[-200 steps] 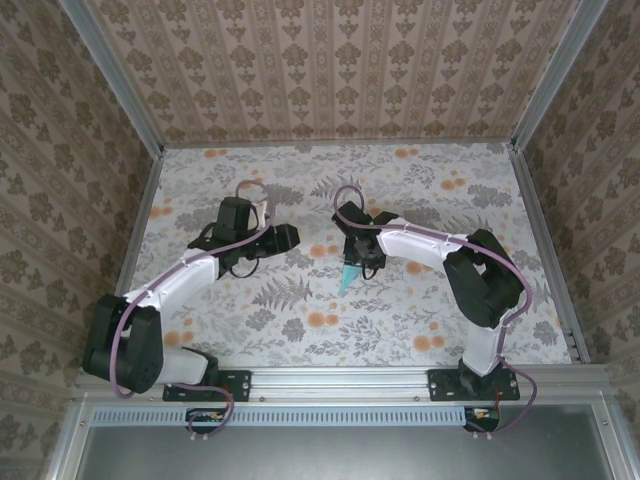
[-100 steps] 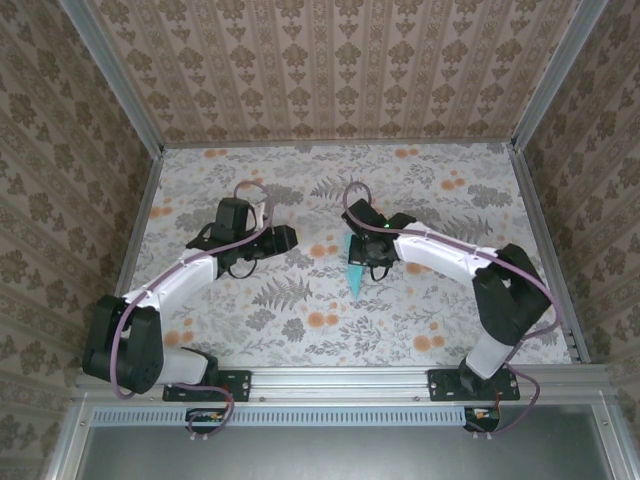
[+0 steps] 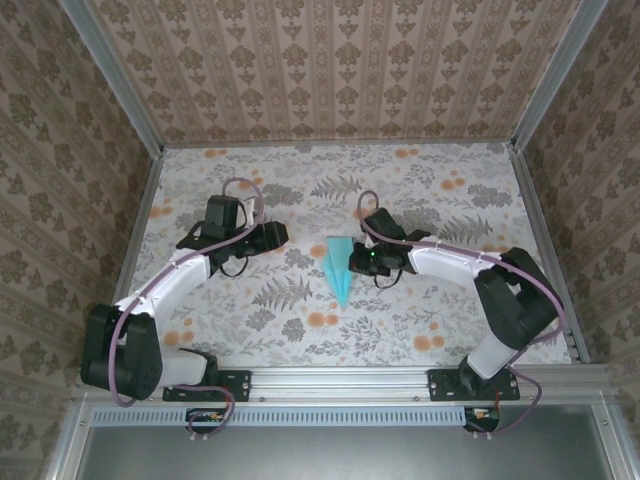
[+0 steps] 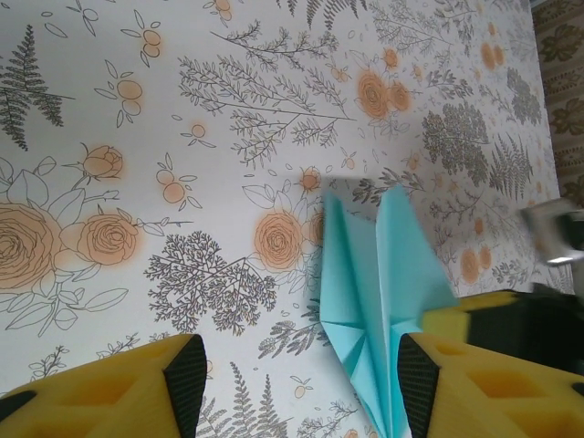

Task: Fold a paper plane with a square sheet of paper (fold left side to right side)

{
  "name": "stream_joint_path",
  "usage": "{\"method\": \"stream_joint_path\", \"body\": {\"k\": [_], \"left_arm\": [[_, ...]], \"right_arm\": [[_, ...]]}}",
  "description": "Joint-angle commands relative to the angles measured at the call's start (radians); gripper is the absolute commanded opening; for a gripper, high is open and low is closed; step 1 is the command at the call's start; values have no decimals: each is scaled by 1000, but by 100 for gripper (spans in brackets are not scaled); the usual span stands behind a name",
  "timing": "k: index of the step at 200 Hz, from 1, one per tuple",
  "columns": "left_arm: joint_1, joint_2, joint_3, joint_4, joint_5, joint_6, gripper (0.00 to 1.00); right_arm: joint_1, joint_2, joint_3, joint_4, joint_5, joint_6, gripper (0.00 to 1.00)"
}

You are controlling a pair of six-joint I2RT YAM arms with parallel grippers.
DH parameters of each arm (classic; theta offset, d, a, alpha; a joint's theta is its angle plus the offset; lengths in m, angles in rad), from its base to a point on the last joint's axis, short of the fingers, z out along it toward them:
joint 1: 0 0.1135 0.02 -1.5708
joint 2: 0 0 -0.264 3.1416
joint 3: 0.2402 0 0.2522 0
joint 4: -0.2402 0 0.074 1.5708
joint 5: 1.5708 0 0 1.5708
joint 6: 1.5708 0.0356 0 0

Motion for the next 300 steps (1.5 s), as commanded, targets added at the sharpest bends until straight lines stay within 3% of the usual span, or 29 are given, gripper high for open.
{"method": "stream_joint_path", "body": {"k": [1,66,114,165,245,300], "left_arm": [[6,-27,28,-33,-1,27,61],[7,-33,33,-39,-9,28,62],[20,-61,25,-23,-17,26,70],[49,-88,3,2,5,21,80],[69,-106,-18,-3,11,25,87],[82,-105,-17,-14,13,28,88]], "right_arm": [[-36,6,-38,42,-27,-31,0],[-53,-109,-5,-191,116,-128,28],[46,-180,88,-366,183,-144,43],[155,-83,120,-374,199,-124,56],[183,34,156,-361,194,-132,60],[186,82,185,-370,213,-140,49]]}}
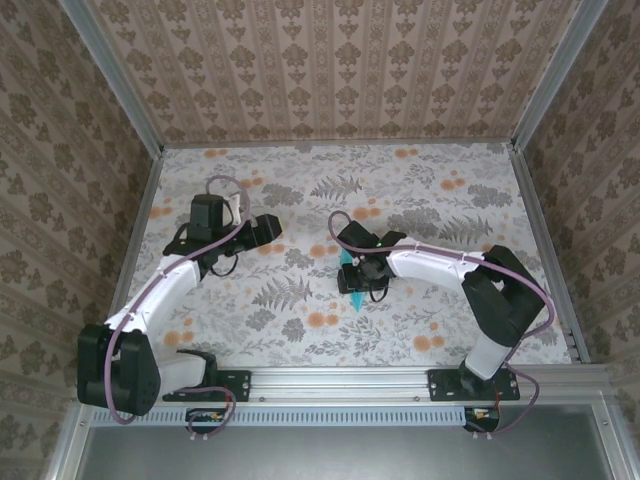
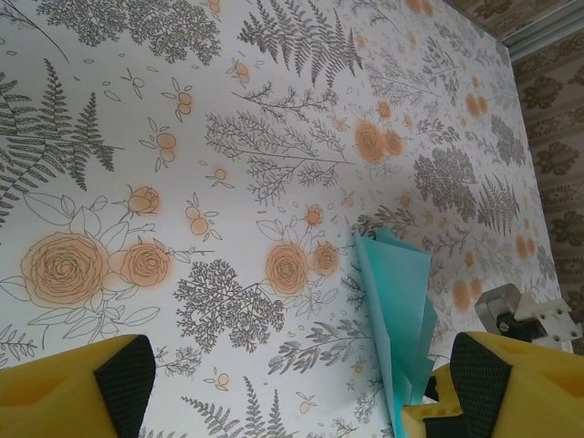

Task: Fold a paper plane with a square sheet of paper (fold left side to right side)

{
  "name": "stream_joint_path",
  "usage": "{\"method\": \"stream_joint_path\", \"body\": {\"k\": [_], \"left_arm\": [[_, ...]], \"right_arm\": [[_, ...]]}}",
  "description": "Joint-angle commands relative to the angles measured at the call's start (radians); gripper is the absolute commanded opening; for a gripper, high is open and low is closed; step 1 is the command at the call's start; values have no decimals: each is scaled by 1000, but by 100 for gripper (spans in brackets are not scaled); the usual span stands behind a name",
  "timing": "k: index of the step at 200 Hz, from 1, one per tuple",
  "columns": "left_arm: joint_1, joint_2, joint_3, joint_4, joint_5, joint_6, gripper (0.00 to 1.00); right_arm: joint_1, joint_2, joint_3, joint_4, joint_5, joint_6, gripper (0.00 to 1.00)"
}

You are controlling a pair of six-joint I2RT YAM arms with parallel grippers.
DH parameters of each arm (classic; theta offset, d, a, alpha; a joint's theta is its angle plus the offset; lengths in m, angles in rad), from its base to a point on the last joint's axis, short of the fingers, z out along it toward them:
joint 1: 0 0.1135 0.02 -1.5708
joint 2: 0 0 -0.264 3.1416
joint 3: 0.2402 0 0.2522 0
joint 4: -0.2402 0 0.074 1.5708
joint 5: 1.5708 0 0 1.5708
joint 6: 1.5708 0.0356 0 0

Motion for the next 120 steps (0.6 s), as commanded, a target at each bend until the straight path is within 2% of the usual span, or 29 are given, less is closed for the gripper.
{"method": "stream_joint_path", "body": {"k": [1,35,92,120], "left_arm": [[10,-20,-9,-3,12,21,88],[16,-18,-7,-13,12,24,89],[21,-14,-3,-19,12,27,90],[22,-10,1,-18,13,26,91]], "right_arm": [[6,29,32,-34,30,-13,49],[6,46,47,-52,53,-20,44],[6,51,63,-72,74,-30,25],[6,63,60,-71,74,-30,23]]}}
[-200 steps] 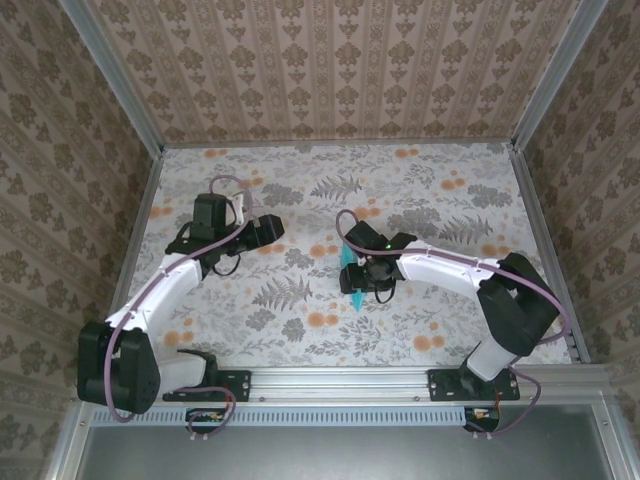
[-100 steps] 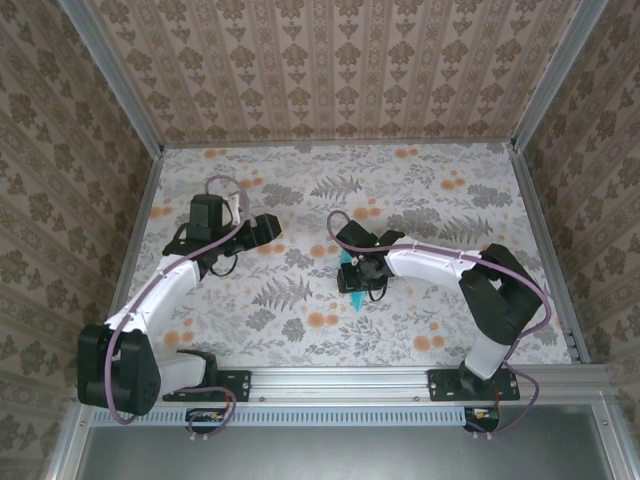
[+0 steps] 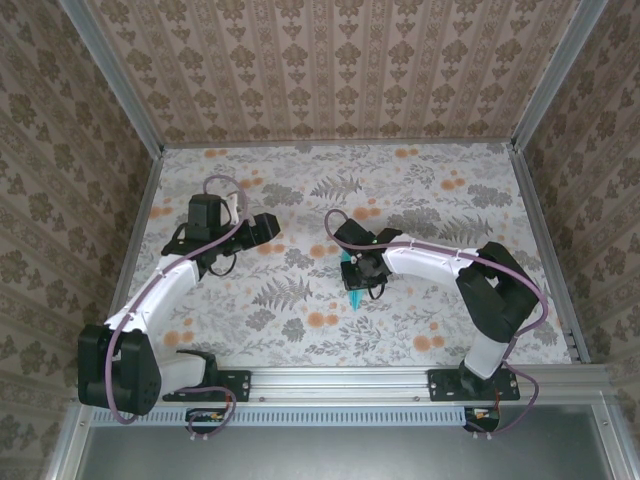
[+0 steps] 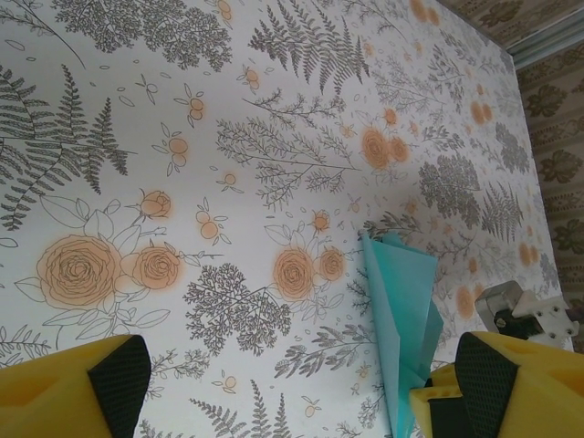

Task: Fold a paper plane with a square sheet of paper (fold left side to right side)

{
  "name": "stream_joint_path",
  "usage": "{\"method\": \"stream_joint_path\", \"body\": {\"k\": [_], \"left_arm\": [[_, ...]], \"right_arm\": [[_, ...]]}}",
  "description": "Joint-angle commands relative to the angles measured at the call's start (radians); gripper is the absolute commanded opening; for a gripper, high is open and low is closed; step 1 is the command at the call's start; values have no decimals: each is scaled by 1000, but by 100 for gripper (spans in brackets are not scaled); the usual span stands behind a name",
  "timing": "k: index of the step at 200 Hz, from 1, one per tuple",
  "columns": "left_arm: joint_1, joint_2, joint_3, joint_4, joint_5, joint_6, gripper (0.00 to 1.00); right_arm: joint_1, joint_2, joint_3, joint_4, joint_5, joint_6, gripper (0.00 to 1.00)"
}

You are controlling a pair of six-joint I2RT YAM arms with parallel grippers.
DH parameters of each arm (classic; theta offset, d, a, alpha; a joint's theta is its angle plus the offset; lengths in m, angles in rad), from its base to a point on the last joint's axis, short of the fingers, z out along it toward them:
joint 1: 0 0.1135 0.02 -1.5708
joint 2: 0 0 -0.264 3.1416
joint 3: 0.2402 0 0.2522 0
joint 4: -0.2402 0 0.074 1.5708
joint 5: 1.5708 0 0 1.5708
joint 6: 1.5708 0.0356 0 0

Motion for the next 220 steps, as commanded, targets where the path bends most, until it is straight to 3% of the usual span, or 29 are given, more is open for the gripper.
{"method": "stream_joint_path", "body": {"k": [1,77,122,169,220], "left_arm": [[9,-10,1,-18,13,26,91],[19,-14,25,-45,7,44,92],[31,-41,25,-60,2,62,93],[45,-138,22,-64,-48,128,97],[49,-252,1,-27,-127,190,100]], "right_arm": [[6,32,22,-41,27,-7,23],[6,74,27,-9,0,11,22],[-8,68,29,-15,-20,30,13],[-116,25,101,-61,-77,28,7],[-263,168,367,-191,-50,-93,7]]}}
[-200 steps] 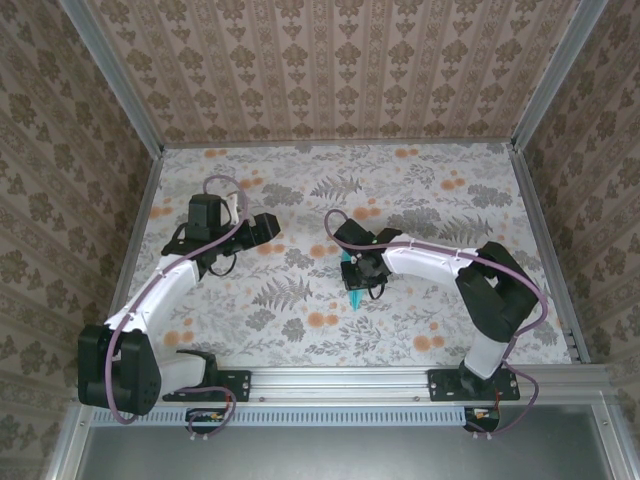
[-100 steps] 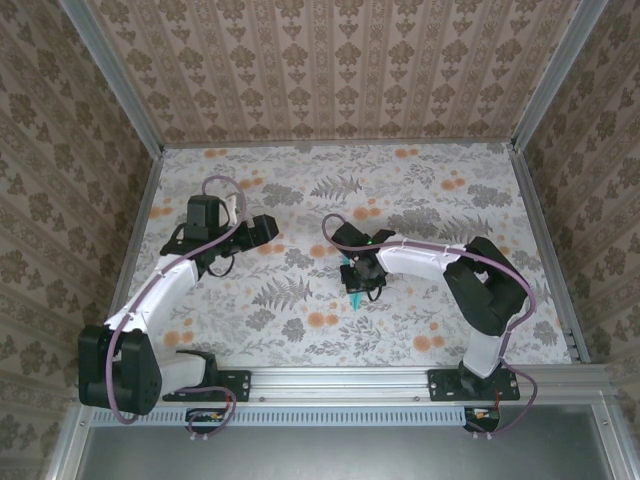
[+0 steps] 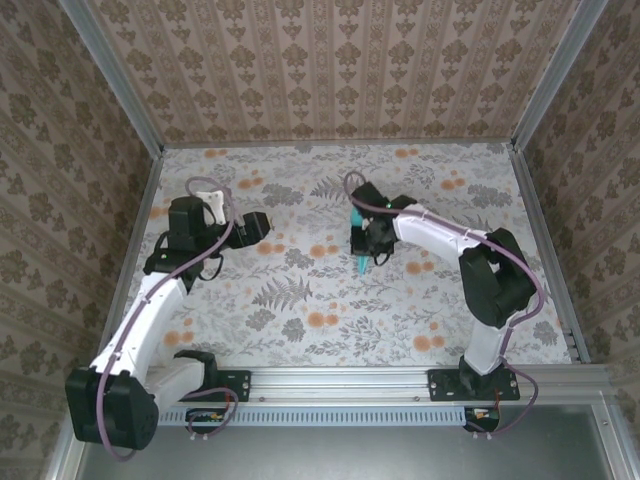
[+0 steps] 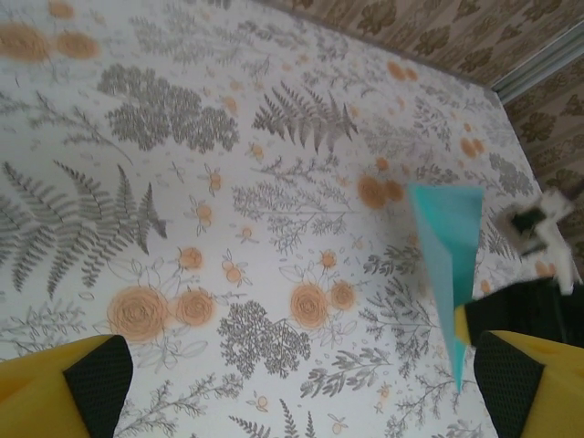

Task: Fold a paper plane with a square sheet of paper (fold left side to right side)

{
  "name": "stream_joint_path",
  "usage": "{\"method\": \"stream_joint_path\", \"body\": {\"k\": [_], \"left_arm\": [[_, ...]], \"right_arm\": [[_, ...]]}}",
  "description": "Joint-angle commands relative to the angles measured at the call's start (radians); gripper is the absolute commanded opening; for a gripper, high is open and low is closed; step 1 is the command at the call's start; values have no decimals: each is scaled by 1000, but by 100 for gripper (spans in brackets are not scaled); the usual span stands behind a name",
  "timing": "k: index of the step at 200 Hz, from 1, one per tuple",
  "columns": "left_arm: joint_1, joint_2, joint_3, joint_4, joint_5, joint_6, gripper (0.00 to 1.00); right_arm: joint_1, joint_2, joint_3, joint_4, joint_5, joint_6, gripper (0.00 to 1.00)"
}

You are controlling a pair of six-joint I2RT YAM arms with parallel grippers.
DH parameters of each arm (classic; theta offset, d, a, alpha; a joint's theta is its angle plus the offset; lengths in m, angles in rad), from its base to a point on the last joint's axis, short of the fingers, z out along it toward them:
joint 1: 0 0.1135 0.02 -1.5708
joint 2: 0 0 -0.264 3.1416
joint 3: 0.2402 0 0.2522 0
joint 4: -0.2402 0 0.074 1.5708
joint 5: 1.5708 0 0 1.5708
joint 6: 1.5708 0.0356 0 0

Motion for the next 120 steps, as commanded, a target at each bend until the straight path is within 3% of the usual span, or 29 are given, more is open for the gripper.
{"method": "stream_joint_path", "body": {"k": [1,65,120], "left_arm": [[10,-58,1,20,-63,62,100],[11,-147,-59,39,-128,120,100],[12,-145,-55,12,-141,132,100]], "right_arm": [[-53,84,128,-103,8,-77,7],[-131,361,534,-283,68,-198,7],[-132,474,636,-340,37,-176,8]]}}
